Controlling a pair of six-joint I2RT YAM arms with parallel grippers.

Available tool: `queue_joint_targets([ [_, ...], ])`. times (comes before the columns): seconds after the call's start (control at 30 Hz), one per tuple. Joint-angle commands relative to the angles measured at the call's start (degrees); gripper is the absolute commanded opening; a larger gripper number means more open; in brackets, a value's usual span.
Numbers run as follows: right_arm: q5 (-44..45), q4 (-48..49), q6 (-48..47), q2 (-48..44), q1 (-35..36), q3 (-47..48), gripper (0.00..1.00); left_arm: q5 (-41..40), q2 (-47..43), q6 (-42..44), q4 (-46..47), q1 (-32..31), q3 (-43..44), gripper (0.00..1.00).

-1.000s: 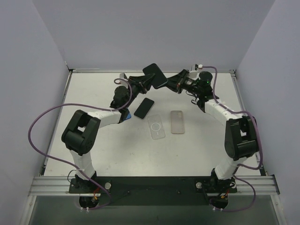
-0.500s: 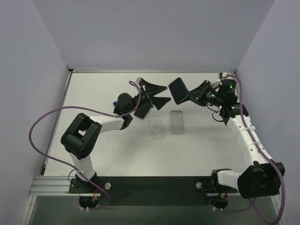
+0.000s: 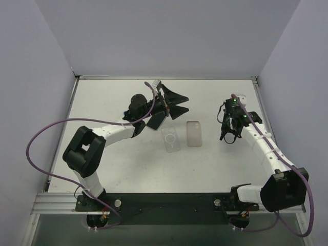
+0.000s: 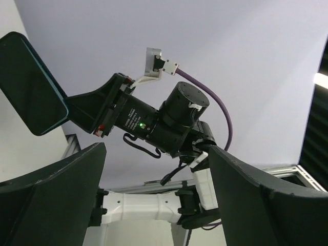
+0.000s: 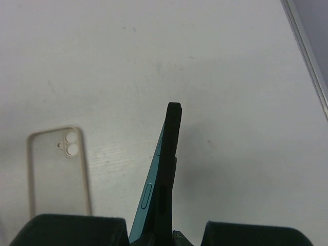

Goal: Take the phone out of the phone case
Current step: Remove the phone case from the phone.

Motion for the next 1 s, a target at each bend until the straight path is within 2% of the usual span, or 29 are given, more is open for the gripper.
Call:
queue_joint_targets([
  [0.0,14.0,-2.8,-3.9,5.5,5.5,0.3,0.0,2.3,-0.5,15.6,-18.3,-2.4,7.4,0.93],
  [0.03,13.9,-2.7,-3.9,6.4,5.8,0.1,0.0,1.9,0.4,17.3,-23.0,-2.7,9.0,0.93],
  [0.2,9.0,-0.1,-4.6,10.1,6.5,-2.0,0.0,0.1,4.5,23.8,-28.4,-3.8,10.5,0.96],
  [0.4,1.6,3.9,-4.6,10.8,5.7,-4.8,0.0,4.1,16.8,22.0,-19.1,-4.8,13.5,0.96],
  [0.53,-5.6,7.2,-3.6,10.6,4.5,-8.1,0.0,4.9,24.2,21.8,-19.6,-7.0,18.2,0.96],
  [0.67,-9.4,8.9,-3.2,10.4,3.1,-9.7,0.0,5.0,26.7,22.5,-21.5,-8.5,21.5,0.93],
  [0.97,-16.1,10.5,-3.2,9.6,-1.3,-11.6,0.0,6.0,28.8,30.5,-32.4,-11.4,27.3,0.81],
])
